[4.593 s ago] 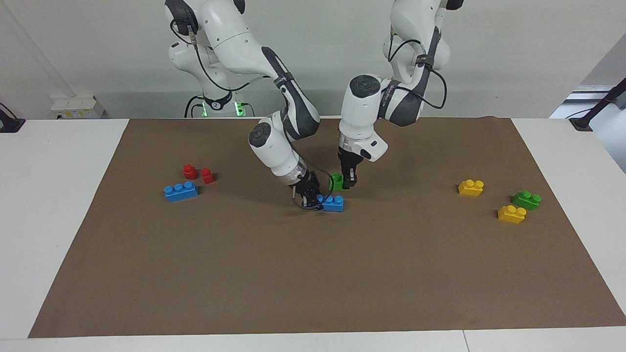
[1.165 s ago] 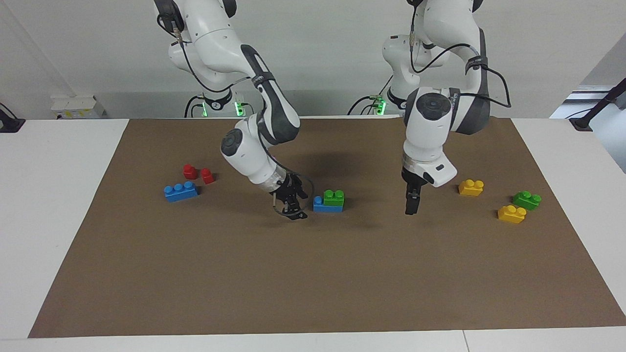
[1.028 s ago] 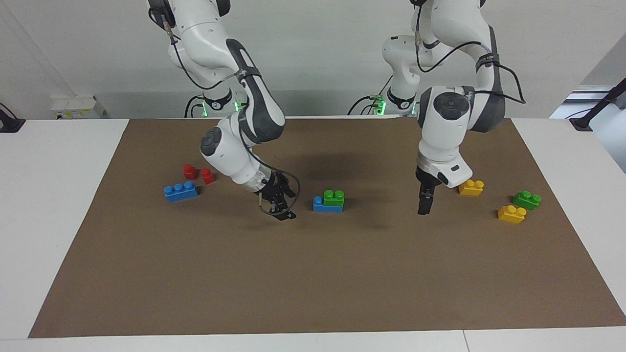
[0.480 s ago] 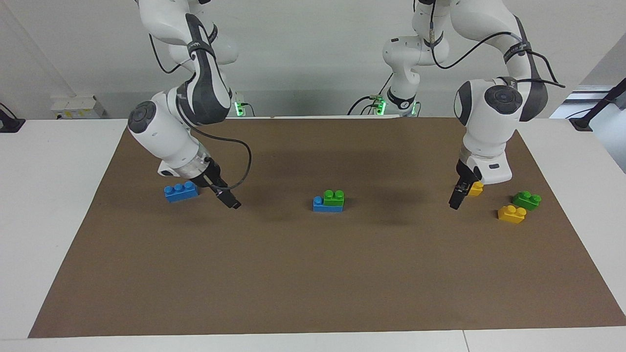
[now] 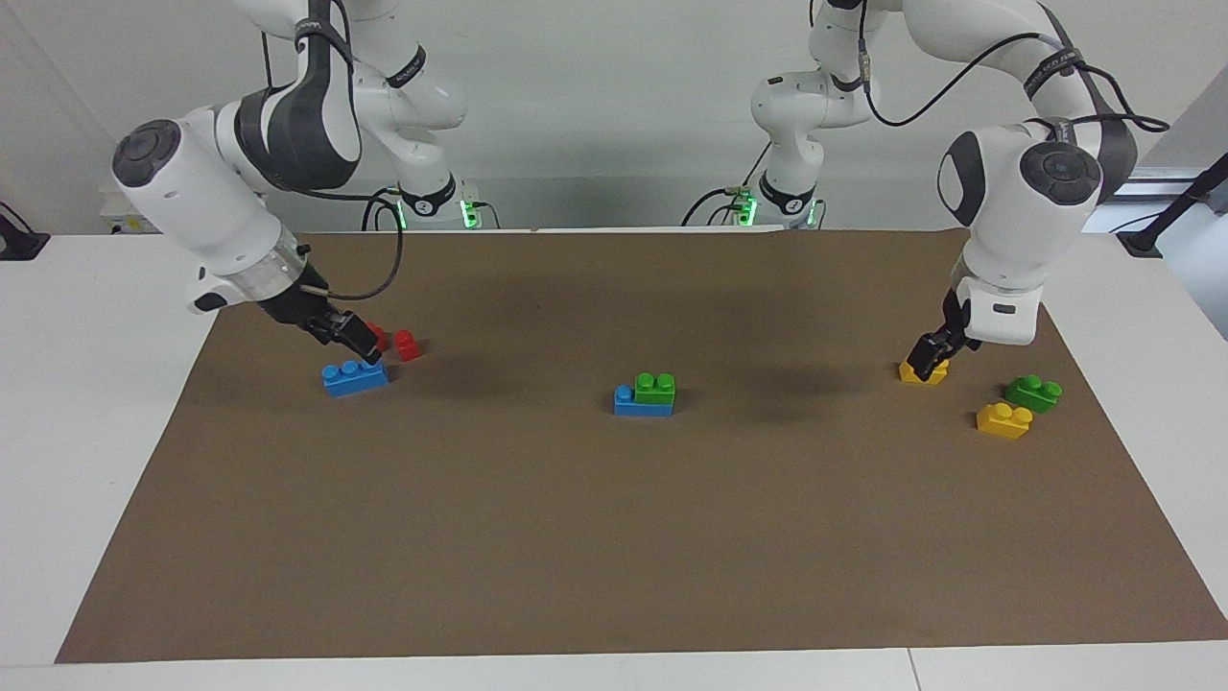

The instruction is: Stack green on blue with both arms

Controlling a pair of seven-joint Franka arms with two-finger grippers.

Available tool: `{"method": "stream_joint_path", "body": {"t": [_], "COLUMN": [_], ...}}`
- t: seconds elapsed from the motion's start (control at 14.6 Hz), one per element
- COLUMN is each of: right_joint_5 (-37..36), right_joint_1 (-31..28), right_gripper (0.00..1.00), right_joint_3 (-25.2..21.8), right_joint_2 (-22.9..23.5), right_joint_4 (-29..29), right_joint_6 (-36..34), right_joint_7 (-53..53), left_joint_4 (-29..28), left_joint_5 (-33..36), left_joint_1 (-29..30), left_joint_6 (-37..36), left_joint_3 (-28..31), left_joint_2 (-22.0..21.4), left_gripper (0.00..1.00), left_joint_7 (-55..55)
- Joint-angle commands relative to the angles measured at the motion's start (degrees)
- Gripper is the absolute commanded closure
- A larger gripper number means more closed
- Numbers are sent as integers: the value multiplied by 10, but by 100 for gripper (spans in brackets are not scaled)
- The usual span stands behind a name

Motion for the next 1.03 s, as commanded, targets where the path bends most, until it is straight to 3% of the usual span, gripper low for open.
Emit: {"method": "stream_joint_path", "body": {"t": [0.0, 0.21, 0.62, 0.75, 0.96], "right_joint_5": [-55, -68, -67, -67, -69], "right_joint_1": [-6, -17, -28, -30, -30], "right_gripper": [0, 0, 0, 0, 0], "right_joint_3": [8, 7, 8, 8, 8], "right_joint_2": [-32, -55, -52, -47, -44], "right_joint_4": [7, 8, 64, 79, 84], "right_joint_6": [-42, -83, -138, -155, -161], "right_joint_7": [-68, -138, -154, -154, -154], "left_joint_4": [43, 94, 177, 174, 118], "left_joint_5": [-3, -28, -107, -110, -110], "left_joint_1": [6, 12, 16, 22, 20], "left_joint_6": [-80, -178, -359, -346, -316], "left_joint_3": [-2, -2, 0, -2, -3], "left_joint_2": [-3, -6, -12, -47, -93], "left_gripper": [0, 0, 0, 0, 0], "left_joint_7": [109, 194, 198, 196, 175]}}
